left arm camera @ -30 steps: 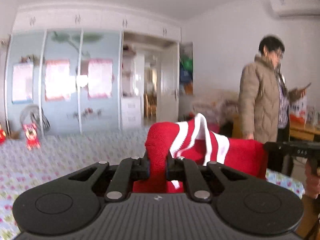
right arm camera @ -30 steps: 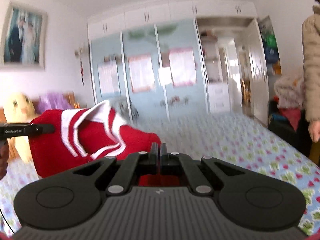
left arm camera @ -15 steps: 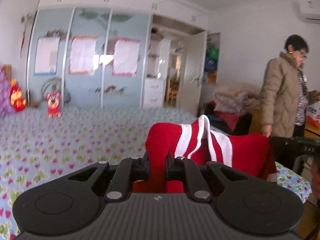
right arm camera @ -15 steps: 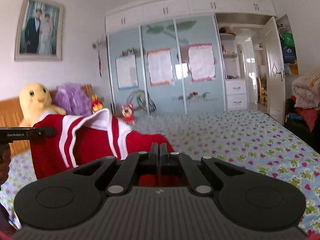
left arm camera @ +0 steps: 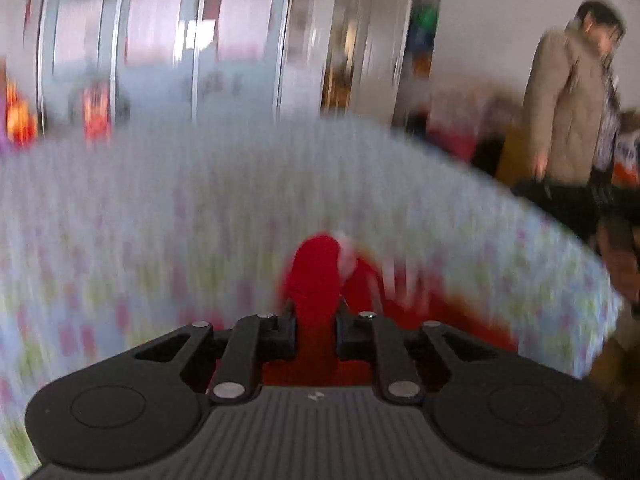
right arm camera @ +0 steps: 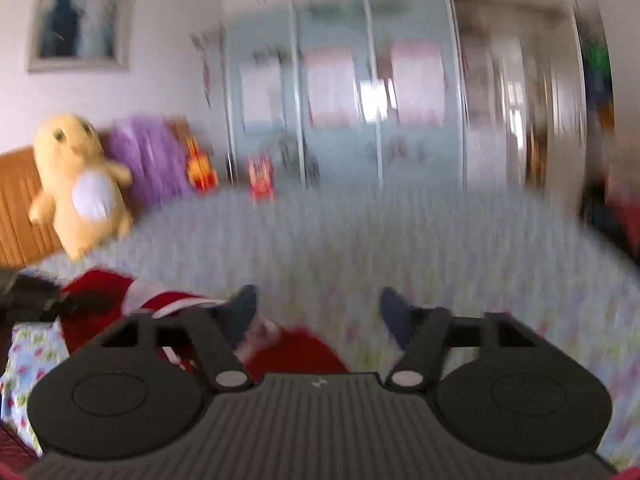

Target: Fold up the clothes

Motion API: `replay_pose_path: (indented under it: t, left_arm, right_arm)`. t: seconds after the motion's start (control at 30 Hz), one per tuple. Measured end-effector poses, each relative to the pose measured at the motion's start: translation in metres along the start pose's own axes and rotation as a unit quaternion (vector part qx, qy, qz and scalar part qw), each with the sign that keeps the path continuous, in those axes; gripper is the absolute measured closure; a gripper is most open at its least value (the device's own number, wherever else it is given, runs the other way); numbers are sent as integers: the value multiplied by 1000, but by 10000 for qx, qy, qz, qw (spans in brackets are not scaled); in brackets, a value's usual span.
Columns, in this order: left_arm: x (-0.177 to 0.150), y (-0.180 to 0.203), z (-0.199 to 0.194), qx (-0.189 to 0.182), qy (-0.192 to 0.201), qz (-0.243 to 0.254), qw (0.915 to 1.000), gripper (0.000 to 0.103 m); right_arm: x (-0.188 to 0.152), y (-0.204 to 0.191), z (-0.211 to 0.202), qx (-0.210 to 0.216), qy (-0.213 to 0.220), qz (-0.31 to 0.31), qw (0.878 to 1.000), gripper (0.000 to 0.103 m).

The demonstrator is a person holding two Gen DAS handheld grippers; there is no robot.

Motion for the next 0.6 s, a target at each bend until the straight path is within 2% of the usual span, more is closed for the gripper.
replay_pose_path:
  t: [0.03, 0.1, 0.2, 0.3, 0.37, 0.47, 0.53, 0.6]
  left_arm:
    - [-25, -6, 6, 172, -229, -149, 9995, 82]
    - [-61, -20, 4, 373, -382, -705, 9961, 83]
    - [-76, -36, -19, 243, -68, -1588, 9870, 77]
    - [-67, -30, -38, 149, 175, -1551, 9876, 67]
    - [-61, -21, -48, -86, 291, -1458, 9889, 55]
    - [-69, -14, -46, -187, 284, -1510, 9880, 52]
    - [-72, -14, -42, -213, 281, -1641, 9858, 52]
    - [-74, -15, -39, -233, 303, -1754, 9838, 51]
  right_arm:
    - [-19, 8, 15, 8, -319, 269, 9991, 35]
    - [-53, 15, 38, -17, -798, 684, 9945, 35]
    - [-84, 4, 55, 43, -1070, 860, 9905, 34]
    - [-91, -13, 71, 157, -1174, 854, 9893, 32]
    - [-89, -24, 82, 237, -1179, 879, 9888, 31]
    - [-79, -37, 107, 408, -1178, 860, 9885, 20]
    - [-77, -45, 131, 465, -1357, 677, 9873, 19]
    - [-86, -49, 161, 235, -1682, 259, 9851, 19]
Point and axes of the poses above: each gripper's, at about its wrist camera, not at the fingertips, and z roughly the way its jaws point, y to its right, x to its top, the point moved 6 cm from there along z, roughly the way its jaws point, and after that the axes turned 1 degree about x, right-handed, at the moved point
